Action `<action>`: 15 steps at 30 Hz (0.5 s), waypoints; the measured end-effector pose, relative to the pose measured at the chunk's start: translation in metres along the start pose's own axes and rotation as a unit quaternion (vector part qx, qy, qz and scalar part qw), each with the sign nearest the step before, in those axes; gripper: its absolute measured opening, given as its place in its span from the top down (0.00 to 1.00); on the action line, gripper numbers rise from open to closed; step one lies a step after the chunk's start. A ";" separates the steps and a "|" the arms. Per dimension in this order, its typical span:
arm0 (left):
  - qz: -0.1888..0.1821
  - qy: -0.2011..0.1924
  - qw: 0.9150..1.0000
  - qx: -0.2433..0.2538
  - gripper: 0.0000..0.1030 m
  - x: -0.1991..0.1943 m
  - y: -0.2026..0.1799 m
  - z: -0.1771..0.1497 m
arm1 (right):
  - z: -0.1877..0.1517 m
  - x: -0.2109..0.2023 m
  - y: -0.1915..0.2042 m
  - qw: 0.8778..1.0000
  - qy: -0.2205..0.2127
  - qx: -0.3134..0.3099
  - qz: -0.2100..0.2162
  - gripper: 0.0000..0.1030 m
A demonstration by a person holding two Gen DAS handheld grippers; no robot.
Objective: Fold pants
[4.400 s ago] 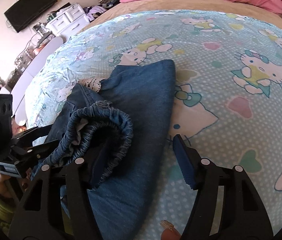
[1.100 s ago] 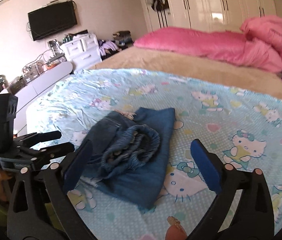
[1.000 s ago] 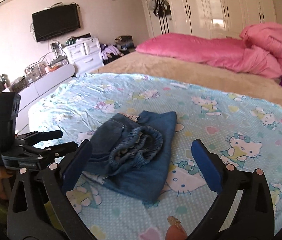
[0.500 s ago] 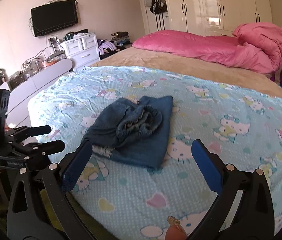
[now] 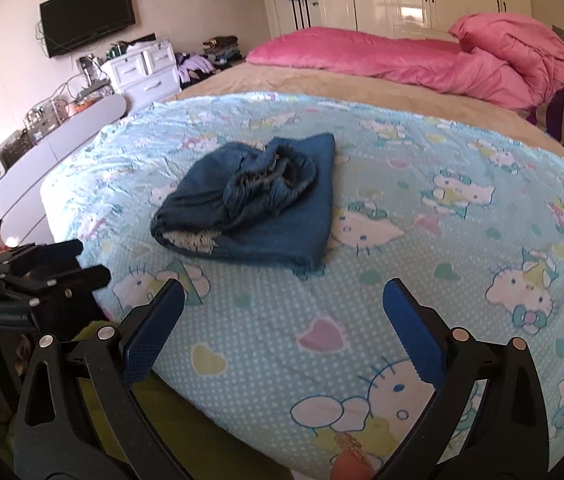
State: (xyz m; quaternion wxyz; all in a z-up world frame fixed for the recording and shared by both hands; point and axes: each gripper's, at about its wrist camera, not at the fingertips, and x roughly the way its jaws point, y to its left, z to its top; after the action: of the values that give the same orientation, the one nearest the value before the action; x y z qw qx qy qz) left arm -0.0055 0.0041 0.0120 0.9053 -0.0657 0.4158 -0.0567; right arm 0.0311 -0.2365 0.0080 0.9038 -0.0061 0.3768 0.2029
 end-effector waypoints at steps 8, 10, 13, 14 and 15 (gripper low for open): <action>0.004 0.002 1.000 -0.016 0.04 0.001 0.005 -0.001 | -0.002 0.007 0.001 1.000 0.016 0.001 -0.003 0.09; 0.006 0.002 1.000 -0.013 0.04 0.001 0.004 -0.002 | -0.002 0.007 0.001 1.000 0.014 0.001 -0.003 0.09; 0.010 0.002 1.000 -0.010 0.04 0.001 0.002 -0.002 | 0.000 0.006 0.000 1.000 0.012 0.002 -0.003 0.09; 0.011 0.002 1.000 -0.009 0.04 0.001 0.003 -0.002 | 0.000 0.005 0.000 1.000 0.012 0.002 -0.003 0.09; 0.012 0.002 1.000 -0.009 0.04 0.001 0.002 -0.002 | 0.000 0.004 0.000 1.000 0.010 0.002 -0.003 0.09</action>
State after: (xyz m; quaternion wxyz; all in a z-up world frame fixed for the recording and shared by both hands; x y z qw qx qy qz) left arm -0.0063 0.0063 0.0097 0.9044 -0.0691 0.4189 -0.0423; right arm 0.0342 -0.2349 0.0052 0.9004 -0.0078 0.3866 0.1994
